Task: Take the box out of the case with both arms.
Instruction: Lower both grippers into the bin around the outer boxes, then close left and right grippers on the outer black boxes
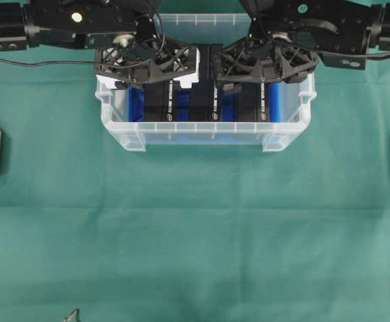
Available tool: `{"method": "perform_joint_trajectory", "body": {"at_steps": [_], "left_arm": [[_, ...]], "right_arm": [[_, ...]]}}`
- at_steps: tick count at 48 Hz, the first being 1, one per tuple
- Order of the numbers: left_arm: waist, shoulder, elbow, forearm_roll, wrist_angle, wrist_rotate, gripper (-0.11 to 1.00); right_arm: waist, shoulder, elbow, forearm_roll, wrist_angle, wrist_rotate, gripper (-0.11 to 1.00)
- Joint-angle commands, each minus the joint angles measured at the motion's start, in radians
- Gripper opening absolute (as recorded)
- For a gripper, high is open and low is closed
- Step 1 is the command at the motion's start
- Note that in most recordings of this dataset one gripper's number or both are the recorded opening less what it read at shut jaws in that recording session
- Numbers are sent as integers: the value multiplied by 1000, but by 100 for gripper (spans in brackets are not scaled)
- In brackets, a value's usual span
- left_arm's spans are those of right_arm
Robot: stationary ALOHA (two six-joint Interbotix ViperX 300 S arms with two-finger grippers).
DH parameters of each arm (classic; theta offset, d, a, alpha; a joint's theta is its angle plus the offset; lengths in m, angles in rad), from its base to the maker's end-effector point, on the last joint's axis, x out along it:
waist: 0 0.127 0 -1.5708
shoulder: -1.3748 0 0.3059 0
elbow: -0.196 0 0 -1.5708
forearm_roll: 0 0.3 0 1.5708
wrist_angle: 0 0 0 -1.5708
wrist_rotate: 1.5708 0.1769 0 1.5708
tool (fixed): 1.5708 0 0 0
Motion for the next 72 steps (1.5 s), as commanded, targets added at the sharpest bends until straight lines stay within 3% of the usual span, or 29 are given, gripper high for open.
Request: {"method": "perform_joint_trajectory", "body": {"at_steps": [1,22,25,28,31,43,72], "left_arm": [[15,-12,20,5,8,8,85],[18,-11,9,-5,11,20,83],[18,-11,3,-6,11,31,75],[17,-12,-3,-8,5,41,63],[18,-12,-11,-8,5,41,63],[18,-11,-25,-8,11,29,63],[17,-11,-37,-6,5,9,63]], "right_arm": [[-6,-9,-8,-3,-6,-2,94],[-12,-2,-8,0,-3,15,93],[-12,-2,-8,2,2,28,89],[-11,-2,-8,2,3,46,78],[-9,-2,-8,2,-2,63,65],[-6,-3,-15,5,-61,92,65],[-6,-3,-21,14,-58,101,65]]}}
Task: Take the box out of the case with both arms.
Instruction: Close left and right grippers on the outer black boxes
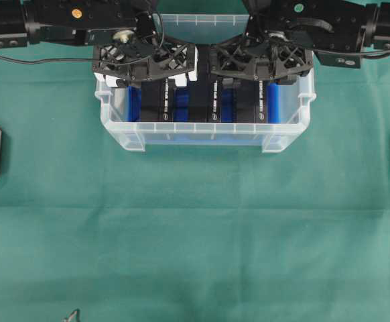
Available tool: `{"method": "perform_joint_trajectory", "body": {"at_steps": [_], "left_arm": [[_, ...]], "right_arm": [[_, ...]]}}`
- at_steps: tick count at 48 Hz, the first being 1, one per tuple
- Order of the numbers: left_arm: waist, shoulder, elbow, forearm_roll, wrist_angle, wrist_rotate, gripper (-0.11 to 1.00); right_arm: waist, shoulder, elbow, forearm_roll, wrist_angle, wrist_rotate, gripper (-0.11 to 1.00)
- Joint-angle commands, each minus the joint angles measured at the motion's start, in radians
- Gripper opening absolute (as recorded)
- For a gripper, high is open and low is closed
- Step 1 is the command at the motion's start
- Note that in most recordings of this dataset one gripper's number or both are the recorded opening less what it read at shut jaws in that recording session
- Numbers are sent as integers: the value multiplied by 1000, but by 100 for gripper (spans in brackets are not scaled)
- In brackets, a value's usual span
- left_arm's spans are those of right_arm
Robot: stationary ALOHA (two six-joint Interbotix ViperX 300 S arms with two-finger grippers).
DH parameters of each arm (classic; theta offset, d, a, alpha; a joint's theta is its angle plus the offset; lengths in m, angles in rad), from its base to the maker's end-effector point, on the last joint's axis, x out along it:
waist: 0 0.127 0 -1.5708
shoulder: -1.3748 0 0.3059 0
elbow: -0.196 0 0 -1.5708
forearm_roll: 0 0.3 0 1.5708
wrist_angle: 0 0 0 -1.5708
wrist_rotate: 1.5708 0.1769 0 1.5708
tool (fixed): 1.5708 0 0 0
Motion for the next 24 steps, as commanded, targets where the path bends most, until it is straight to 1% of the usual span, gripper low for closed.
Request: {"method": "perform_joint_trajectory", "body": {"at_steps": [1,12,24], "left_arm": [[5,-12,-26,3,-3,-2,63],[0,-20,-71,3,14,6,63],[-11,-21,-161,5,92,20,63]], "right_arm": [[3,-17,-21,3,-6,2,65],[3,-46,-41,-6,26,2,65],[3,-69,-120,-11,146,0,65]]}}
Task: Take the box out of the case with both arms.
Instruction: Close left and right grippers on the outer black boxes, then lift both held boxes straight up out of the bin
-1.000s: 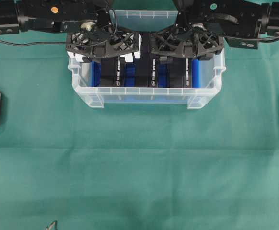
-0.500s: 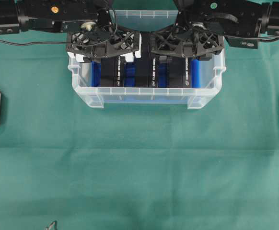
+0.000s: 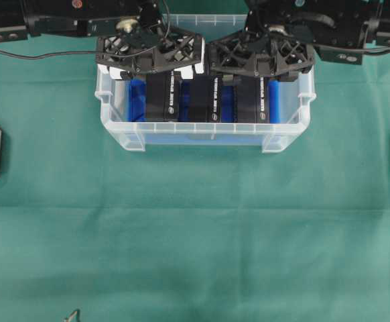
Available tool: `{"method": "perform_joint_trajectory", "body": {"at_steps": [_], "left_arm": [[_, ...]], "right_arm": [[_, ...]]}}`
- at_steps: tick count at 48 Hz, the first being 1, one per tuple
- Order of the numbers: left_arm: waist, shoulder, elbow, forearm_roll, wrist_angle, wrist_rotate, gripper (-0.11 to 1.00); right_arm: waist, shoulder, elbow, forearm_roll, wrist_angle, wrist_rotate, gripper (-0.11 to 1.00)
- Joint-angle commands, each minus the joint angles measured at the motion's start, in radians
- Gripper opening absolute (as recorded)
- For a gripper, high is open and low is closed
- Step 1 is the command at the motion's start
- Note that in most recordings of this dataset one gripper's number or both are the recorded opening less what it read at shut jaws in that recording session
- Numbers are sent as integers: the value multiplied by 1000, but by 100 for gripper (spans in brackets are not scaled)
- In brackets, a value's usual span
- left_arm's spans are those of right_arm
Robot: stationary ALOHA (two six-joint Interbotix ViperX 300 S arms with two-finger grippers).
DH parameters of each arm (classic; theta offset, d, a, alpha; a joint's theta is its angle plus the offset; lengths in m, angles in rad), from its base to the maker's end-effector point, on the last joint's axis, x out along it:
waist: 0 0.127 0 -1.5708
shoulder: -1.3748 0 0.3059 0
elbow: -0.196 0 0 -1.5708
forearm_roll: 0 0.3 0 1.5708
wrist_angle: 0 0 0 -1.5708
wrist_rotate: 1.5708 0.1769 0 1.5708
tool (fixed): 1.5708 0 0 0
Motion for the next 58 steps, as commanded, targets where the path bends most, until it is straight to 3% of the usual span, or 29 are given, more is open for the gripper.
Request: {"method": "perform_joint_trajectory", "body": {"at_steps": [1,21,58], "left_arm": [[-8,-21,-64,3,32,2,63],[-18,-41,-249,11,244,25,63],[-29,-18,-635,15,526,63,63]], "right_arm": [[2,-51,-58,-6,46,0,65],[3,-83,-241,-77,224,-3,65],[12,-87,-514,-91,462,-37,65]]}}
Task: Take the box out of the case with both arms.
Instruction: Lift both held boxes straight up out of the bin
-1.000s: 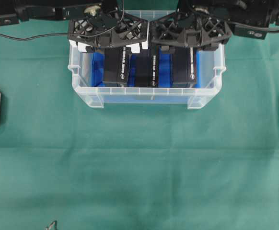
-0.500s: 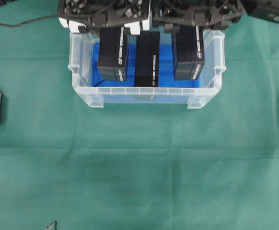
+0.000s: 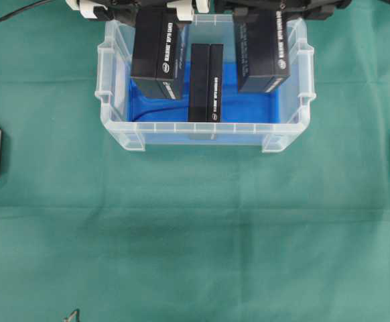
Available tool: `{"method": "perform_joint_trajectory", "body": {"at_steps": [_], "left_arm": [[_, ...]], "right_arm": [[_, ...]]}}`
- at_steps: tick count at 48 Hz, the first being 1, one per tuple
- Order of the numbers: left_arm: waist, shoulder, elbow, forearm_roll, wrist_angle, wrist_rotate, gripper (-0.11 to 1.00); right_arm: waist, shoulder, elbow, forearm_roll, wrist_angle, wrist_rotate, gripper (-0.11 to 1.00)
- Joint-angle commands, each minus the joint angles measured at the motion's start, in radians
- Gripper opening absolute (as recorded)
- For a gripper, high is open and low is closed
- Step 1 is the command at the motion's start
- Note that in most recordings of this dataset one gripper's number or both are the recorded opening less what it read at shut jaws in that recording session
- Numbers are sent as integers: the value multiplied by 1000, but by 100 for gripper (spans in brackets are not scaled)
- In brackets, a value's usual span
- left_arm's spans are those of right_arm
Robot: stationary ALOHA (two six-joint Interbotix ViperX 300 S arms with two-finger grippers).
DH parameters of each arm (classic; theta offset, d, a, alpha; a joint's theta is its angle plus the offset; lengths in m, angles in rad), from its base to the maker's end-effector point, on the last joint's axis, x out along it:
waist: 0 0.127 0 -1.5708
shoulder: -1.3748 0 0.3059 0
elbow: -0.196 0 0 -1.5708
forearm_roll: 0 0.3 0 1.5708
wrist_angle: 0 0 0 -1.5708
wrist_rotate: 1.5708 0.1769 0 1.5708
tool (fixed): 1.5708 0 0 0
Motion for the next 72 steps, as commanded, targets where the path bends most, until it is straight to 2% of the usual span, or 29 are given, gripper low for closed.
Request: {"method": "perform_joint_trajectory", "body": {"at_steps": [1,12,72], "left_arm": [[-3,-9,-60,3,20,9,63],[-3,8,-106,5,72,15,63],[-5,5,-98,8,86,14,63]], "right_arm": [[3,-29,-52,-8,21,-2,65],[9,-29,-81,-18,43,0,65],[21,-29,-81,-18,43,0,65]]}}
